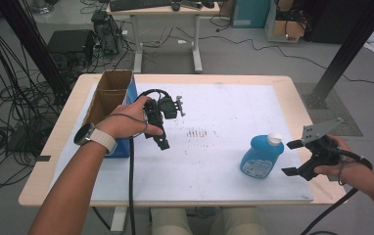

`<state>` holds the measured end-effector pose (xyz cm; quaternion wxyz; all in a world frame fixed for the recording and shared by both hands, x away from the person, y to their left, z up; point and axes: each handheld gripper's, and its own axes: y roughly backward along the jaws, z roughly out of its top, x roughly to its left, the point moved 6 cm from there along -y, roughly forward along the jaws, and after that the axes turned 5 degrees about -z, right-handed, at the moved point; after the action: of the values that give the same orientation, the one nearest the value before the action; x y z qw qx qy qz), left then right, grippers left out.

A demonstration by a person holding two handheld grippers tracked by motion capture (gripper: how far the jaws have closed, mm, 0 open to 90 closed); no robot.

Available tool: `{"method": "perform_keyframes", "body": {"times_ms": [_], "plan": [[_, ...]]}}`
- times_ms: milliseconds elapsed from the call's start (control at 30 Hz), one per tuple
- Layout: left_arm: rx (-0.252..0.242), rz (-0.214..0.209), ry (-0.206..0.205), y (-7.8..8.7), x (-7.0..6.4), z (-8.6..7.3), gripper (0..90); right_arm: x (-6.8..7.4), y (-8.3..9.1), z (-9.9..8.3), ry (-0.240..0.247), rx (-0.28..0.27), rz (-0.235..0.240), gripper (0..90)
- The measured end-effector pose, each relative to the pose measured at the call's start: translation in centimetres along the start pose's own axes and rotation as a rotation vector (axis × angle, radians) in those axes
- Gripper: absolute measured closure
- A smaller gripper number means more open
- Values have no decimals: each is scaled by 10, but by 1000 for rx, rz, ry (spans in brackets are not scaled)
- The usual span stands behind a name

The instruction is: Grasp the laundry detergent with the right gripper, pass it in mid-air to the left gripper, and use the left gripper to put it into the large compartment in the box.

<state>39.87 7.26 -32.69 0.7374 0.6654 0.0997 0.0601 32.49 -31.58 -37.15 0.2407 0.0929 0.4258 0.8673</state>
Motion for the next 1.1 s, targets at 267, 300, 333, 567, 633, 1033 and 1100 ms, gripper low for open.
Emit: {"method": "perform_keyframes", "body": {"times_ms": [267,300,333,567,633,1033,1100], "plan": [[0,2,2,0,0,0,97,1,-2,-4,-15,-48,0,61],[-5,2,5,0,0,0,97,1,-3,-5,-19,-60,-2,60],[-1,2,3,0,0,0,97,1,-3,-5,-20,-65,-5,61],[-4,1,1,-1,0,0,97,3,-4,-4,-39,-94,-9,61],[-3,1,4,-1,-1,0,97,3,-5,-4,-40,-100,-10,61],[0,-1,3,-2,0,1,97,2,-8,-9,-16,-105,-15,63],[0,-1,4,-2,0,1,97,2,-9,-10,-15,-110,-16,63]]}}
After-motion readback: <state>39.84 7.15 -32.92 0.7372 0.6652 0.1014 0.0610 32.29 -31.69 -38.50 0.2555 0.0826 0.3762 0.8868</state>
